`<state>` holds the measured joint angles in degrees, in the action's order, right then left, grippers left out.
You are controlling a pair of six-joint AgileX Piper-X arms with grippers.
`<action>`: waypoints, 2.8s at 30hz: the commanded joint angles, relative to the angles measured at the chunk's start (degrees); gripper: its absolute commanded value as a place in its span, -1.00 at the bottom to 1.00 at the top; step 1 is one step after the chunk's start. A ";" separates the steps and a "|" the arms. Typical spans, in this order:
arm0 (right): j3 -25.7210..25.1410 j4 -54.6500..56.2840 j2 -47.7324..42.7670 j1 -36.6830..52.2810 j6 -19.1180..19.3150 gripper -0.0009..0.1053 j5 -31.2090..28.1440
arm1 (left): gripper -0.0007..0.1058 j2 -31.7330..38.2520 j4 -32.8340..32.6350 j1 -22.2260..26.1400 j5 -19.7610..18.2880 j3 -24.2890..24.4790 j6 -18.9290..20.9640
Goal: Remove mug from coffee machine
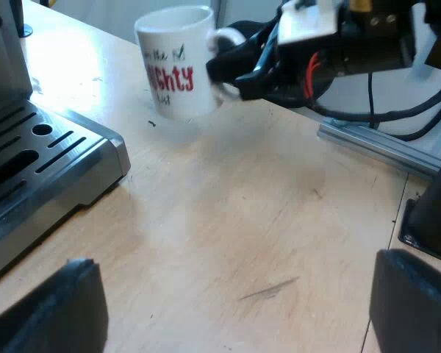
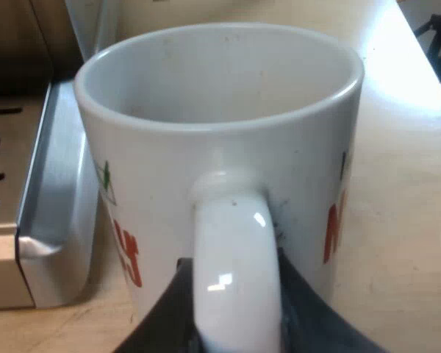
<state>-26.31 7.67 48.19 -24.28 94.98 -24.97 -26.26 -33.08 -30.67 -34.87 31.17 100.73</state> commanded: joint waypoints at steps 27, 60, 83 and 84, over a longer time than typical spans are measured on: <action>-0.68 -43.13 31.14 0.12 4.51 -0.98 -6.21 | 0.65 -0.02 -0.04 -0.19 0.37 0.02 0.73; 7.24 -62.20 38.74 6.96 14.55 -0.98 8.07 | 0.65 -0.02 -0.04 -0.19 0.37 0.02 0.73; 7.24 -69.04 48.40 6.96 9.74 -0.98 4.22 | 0.65 -0.02 -3.34 -0.19 0.37 0.02 0.73; 7.24 -68.92 48.40 6.96 9.74 -0.98 4.22 | 0.65 -0.02 -3.34 -0.19 0.37 0.02 0.73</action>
<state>-19.05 -61.57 96.15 -17.48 104.54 -19.93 -26.26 -36.75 -30.67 -34.87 31.17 100.73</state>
